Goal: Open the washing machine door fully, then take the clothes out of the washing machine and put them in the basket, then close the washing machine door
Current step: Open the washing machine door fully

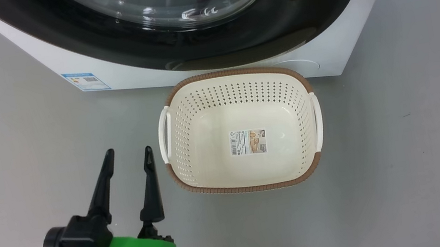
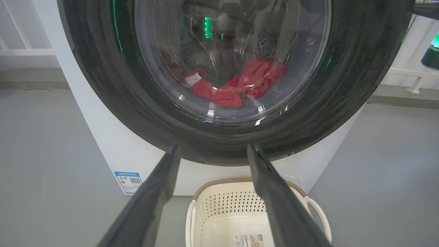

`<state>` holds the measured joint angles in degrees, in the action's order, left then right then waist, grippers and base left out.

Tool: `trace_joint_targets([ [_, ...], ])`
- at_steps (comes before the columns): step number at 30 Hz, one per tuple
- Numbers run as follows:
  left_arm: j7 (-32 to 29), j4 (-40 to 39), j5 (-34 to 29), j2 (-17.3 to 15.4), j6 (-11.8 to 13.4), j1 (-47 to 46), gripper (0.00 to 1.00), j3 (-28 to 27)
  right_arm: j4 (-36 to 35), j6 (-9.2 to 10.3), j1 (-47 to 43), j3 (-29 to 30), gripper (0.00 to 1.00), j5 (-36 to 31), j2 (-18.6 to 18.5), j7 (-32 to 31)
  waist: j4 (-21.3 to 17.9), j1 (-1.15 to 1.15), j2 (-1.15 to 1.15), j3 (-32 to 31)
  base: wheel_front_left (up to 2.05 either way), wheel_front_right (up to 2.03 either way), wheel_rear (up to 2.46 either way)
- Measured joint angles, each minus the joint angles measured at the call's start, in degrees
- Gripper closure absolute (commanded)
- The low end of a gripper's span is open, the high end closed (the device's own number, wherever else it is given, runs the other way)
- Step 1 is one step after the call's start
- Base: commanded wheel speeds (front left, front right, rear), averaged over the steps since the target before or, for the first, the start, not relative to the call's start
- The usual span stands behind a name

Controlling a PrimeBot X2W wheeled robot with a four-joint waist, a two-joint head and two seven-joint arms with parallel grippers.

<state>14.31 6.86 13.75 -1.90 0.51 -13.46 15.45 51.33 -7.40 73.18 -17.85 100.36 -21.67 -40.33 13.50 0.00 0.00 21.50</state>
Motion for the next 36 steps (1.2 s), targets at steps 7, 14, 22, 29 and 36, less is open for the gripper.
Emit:
trace_joint_targets([
  [7,0.0,0.2,0.1,0.0,0.3,0.0,0.0,0.6,-1.2,0.0,-0.7,-0.2,1.0,-1.1,0.1,-1.5,0.1,0.0,0.0,-1.0,0.0,0.0,0.0],
  [14,0.0,0.5,0.1,0.0,0.3,0.1,0.0,0.7,-2.4,0.0,-3.4,-0.4,1.0,-1.4,0.3,-3.3,-0.1,0.0,0.0,-2.8,0.0,0.0,0.0],
  [22,0.0,0.6,0.1,0.0,0.3,1.1,0.0,1.0,-4.4,0.0,-8.5,-1.0,1.0,-1.7,1.7,-5.5,-0.2,0.0,0.0,-5.0,0.0,0.0,0.0],
  [29,0.0,0.9,0.0,0.0,0.5,2.9,0.0,1.3,-8.1,0.0,-14.5,-1.6,1.0,-2.2,2.4,-6.6,-0.2,0.0,0.0,-7.5,0.0,0.0,0.0],
  [36,0.0,1.2,-0.1,0.0,0.6,5.3,0.0,1.1,-11.4,0.0,-20.3,-1.8,1.0,-3.1,3.5,-8.1,0.0,0.0,0.0,-10.1,0.0,0.0,0.0],
])
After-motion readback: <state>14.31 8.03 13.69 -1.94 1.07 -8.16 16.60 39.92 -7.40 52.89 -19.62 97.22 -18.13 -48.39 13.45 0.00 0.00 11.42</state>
